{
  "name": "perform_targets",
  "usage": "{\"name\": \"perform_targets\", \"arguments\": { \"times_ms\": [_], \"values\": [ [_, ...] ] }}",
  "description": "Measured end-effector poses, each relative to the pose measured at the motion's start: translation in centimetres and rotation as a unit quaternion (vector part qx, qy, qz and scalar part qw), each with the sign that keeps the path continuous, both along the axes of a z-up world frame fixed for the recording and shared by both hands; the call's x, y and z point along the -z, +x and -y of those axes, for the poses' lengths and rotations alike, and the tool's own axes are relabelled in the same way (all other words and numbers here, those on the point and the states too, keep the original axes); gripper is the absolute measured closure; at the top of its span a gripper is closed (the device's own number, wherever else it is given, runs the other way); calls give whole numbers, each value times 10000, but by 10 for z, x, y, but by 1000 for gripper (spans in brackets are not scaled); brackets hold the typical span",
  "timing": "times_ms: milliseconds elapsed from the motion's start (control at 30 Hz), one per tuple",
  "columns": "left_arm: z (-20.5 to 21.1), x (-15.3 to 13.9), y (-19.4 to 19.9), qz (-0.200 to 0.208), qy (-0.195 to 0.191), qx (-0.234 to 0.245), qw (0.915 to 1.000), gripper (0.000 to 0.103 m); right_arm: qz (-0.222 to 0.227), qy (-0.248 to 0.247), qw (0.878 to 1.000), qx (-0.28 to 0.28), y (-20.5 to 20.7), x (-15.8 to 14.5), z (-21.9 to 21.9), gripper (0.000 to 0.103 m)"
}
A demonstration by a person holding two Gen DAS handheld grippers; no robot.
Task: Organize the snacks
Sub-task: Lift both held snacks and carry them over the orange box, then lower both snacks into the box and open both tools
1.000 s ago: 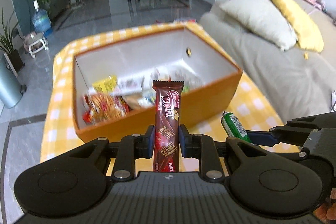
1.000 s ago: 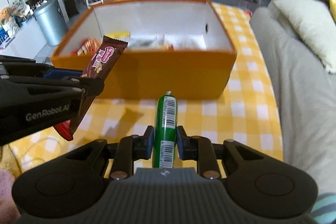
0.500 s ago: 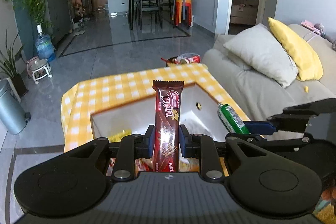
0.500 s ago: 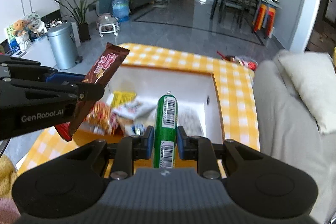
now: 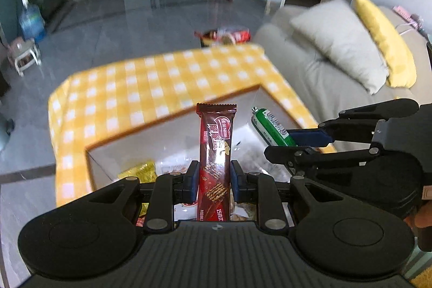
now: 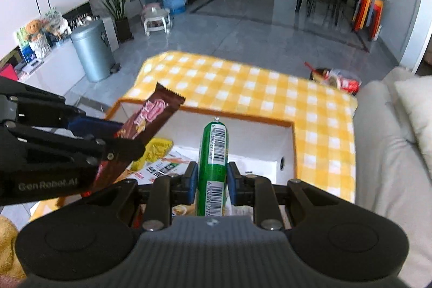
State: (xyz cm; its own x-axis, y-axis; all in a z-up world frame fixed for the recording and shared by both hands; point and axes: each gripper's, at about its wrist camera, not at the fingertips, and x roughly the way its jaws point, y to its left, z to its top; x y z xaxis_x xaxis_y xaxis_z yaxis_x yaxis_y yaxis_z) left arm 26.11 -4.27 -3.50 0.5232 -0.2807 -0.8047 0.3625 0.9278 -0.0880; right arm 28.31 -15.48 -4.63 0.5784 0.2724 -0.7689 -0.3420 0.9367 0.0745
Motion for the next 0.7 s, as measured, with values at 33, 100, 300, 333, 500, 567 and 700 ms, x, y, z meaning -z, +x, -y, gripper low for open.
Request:
{"name": "perform_targets", "arguments": {
  "times_ms": [33, 100, 300, 333, 500, 567, 700],
  "values": [
    [1, 7, 6, -84, 33, 9, 10000, 77, -87, -79, 9999, -42, 8, 10, -3, 84],
    [2, 19, 18, -266, 81, 32, 9996, 77, -232, -218, 9994, -148, 18, 25, -7, 84],
    [9, 49, 48, -770, 141, 32, 9969, 77, -579, -572, 9959, -395, 45, 65, -18, 84],
    [11, 52, 51, -830, 148, 59, 9964, 77, -598, -631, 9952, -443, 48, 69, -20, 84],
    [16, 70, 67, -1115, 297, 21, 9933, 77, -745, -847, 9914, -660, 59, 89, -28, 84],
    [14, 78, 72, -1237, 314, -61, 9918, 77, -826, -908, 9901, -687, 63, 96, -29, 84],
    [14, 92, 79, -1402, 354, -149, 9894, 77, -963, -1009, 9876, -723, 70, 107, -32, 84]
  ]
}}
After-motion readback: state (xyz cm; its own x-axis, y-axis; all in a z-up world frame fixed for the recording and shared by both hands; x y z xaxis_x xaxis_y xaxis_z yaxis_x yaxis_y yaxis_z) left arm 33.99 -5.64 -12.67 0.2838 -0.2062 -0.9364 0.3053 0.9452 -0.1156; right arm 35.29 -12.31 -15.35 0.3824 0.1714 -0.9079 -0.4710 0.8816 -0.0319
